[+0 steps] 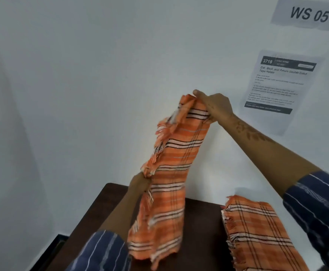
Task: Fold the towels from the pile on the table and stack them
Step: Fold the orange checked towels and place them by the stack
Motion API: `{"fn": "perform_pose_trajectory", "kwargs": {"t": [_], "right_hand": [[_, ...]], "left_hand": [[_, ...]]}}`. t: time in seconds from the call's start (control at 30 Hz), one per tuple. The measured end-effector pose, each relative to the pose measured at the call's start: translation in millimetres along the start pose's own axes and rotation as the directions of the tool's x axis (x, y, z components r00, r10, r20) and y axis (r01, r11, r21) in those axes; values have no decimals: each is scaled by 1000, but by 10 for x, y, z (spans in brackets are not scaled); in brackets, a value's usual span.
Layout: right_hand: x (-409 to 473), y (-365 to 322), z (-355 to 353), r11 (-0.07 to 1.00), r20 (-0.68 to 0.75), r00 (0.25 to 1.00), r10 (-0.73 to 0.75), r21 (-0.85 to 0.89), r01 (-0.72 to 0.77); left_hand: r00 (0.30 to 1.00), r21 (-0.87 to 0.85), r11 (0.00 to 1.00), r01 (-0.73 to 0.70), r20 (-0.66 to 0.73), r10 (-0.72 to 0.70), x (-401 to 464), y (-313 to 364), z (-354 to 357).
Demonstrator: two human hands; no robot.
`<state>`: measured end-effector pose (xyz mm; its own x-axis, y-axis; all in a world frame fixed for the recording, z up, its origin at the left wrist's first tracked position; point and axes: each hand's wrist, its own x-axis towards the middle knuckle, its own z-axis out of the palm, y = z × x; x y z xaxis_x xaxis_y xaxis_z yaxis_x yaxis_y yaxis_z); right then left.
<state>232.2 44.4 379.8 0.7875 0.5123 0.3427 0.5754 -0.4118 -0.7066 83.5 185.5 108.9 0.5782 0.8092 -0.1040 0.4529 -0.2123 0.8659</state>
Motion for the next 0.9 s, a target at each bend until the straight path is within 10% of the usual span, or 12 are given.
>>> {"fn": "perform_pose_trajectory", "kwargs": {"t": [0.2,0.37,0.67,0.9], "right_hand": [[-37,596,-42,938,-9,970,242,257,-231],[-271,1240,-72,935,171,941,292,154,-319],[-1488,2627,-61,878,210,853,478,-127,-461],[-1845,3395,-278,763,51,777,627,-240,-600]], "left_hand": [[941,-184,971,-156,-325,89,120,-31,-290],[936,-222,939,-262,-297,191,-283,-414,167],[943,296,955,32,308,-127,-1090,-1660,1652],[936,117,929,350,-71,-344,-1387,-1402,2008]]}}
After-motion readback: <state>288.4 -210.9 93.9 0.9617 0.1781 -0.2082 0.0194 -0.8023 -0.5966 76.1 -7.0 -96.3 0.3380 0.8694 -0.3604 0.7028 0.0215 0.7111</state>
